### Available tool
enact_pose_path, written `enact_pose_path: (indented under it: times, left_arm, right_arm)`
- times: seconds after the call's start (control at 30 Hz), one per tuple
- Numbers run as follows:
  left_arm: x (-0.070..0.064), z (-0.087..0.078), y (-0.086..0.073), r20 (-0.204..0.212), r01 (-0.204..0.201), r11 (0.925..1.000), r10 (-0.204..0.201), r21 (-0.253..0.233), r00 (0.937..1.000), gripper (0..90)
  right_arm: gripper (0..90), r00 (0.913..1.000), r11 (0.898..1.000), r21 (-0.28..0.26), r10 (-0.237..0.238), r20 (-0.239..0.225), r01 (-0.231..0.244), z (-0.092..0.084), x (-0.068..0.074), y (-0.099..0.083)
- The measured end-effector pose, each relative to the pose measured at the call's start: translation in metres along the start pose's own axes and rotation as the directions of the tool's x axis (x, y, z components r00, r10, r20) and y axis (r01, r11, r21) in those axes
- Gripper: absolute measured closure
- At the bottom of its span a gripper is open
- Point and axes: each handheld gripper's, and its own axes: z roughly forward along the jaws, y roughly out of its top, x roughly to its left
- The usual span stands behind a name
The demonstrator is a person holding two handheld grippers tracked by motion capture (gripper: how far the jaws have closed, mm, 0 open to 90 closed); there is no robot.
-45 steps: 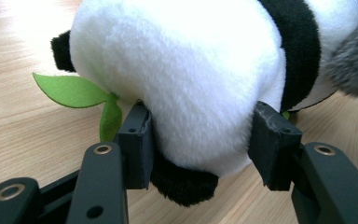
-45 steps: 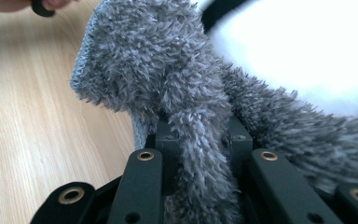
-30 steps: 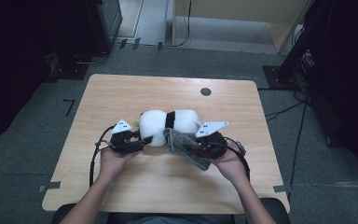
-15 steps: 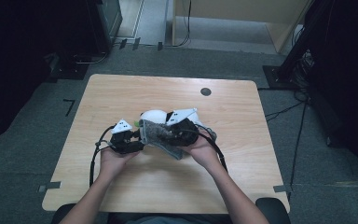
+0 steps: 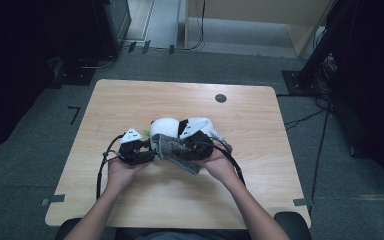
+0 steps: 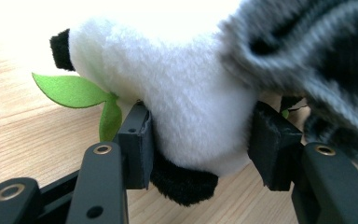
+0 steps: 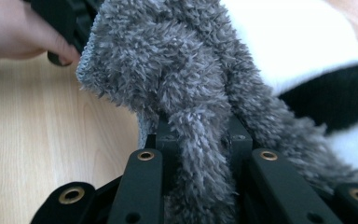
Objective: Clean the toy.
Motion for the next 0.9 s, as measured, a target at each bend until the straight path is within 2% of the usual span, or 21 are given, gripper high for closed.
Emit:
enact_pose_path:
  times: [0.23,0.47,0.6,0.77,0.9]
  left_arm:
    - [0.001,0.000,0.002,0.002,0.004,0.9999,-0.004,0.011,1.0000,47.1]
    - [0.001,0.000,0.002,0.004,0.008,0.9999,-0.008,0.012,1.0000,47.5]
    - [0.002,0.000,0.002,0.006,0.008,0.9999,-0.008,0.009,1.0000,47.4]
    - [0.002,0.000,0.001,0.009,0.006,1.0000,-0.006,0.008,0.9999,47.1]
    - [0.002,-0.001,0.001,0.008,0.013,0.9999,-0.013,0.010,0.9999,46.1]
  right_arm:
    - [74.3,1.0000,1.000,0.020,0.008,-0.001,-0.008,-0.014,0.000,-0.018]
    - [74.2,0.9987,0.999,0.009,0.039,0.034,-0.039,-0.042,-0.006,-0.047]
    - [74.1,0.9963,0.998,-0.003,0.067,0.054,-0.067,-0.056,-0.012,-0.058]
    - [74.2,0.9955,0.997,-0.001,0.074,0.059,-0.074,-0.061,-0.011,-0.063]
    - [74.4,0.9977,0.999,-0.009,0.054,0.042,-0.053,-0.060,-0.006,-0.059]
